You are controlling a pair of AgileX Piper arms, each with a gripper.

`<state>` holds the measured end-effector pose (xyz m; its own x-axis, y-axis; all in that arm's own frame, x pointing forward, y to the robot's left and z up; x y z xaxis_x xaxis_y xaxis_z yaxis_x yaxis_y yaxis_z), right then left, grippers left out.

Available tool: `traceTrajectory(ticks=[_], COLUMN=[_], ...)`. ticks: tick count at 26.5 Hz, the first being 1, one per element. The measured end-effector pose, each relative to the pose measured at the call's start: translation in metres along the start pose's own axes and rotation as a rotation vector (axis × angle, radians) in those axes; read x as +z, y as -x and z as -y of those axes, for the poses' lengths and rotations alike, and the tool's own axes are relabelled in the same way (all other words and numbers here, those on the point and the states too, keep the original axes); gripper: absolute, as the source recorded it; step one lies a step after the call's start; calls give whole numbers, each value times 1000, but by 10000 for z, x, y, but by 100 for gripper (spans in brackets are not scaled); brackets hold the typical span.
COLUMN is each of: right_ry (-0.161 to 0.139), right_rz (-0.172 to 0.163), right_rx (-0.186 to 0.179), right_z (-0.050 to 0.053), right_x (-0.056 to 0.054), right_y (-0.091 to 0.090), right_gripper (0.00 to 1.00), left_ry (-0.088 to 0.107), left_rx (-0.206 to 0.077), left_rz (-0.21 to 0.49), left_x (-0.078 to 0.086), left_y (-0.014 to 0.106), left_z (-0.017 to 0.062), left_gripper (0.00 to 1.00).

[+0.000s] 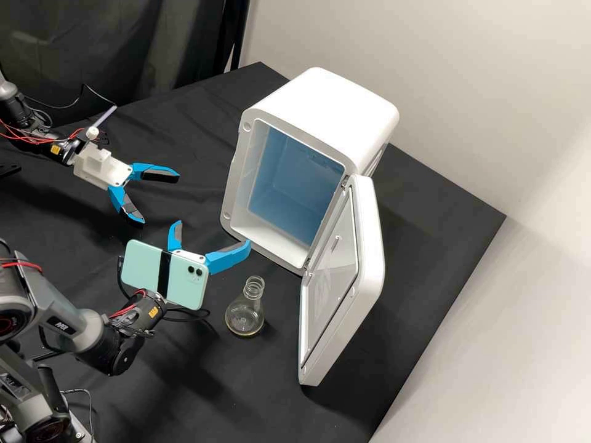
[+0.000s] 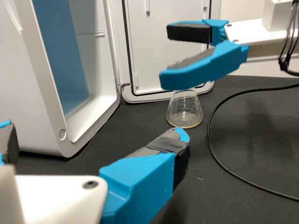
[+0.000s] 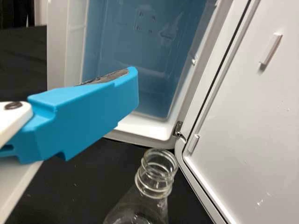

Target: Place the flask in the incubator

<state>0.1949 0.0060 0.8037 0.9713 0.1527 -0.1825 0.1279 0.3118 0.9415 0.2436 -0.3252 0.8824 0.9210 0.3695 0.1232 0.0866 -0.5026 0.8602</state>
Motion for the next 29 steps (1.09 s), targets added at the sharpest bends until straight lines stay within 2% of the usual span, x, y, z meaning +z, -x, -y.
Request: traceTrajectory(ticks=[2, 8, 18, 24, 29], right_ry=[-2, 18, 28, 59, 88], right_rz=[4, 36, 113, 126, 127], right_rx=[-14, -23, 10, 43, 46], right_z=[19, 13, -79, -162, -201], right_x=[23, 124, 309, 327, 343], right_y=[-1, -2, 57, 117, 165], right_gripper=[100, 100, 100, 100, 100], left_ry=[0, 0, 0, 0, 0], left_rx=[0, 0, 0, 0, 0], left_rz=[0, 0, 0, 0, 0], left_x=[0, 0, 0, 0, 0], left_y=[0, 0, 0, 0, 0], left_z=[0, 0, 0, 0, 0], left_gripper=[100, 100, 100, 100, 100])
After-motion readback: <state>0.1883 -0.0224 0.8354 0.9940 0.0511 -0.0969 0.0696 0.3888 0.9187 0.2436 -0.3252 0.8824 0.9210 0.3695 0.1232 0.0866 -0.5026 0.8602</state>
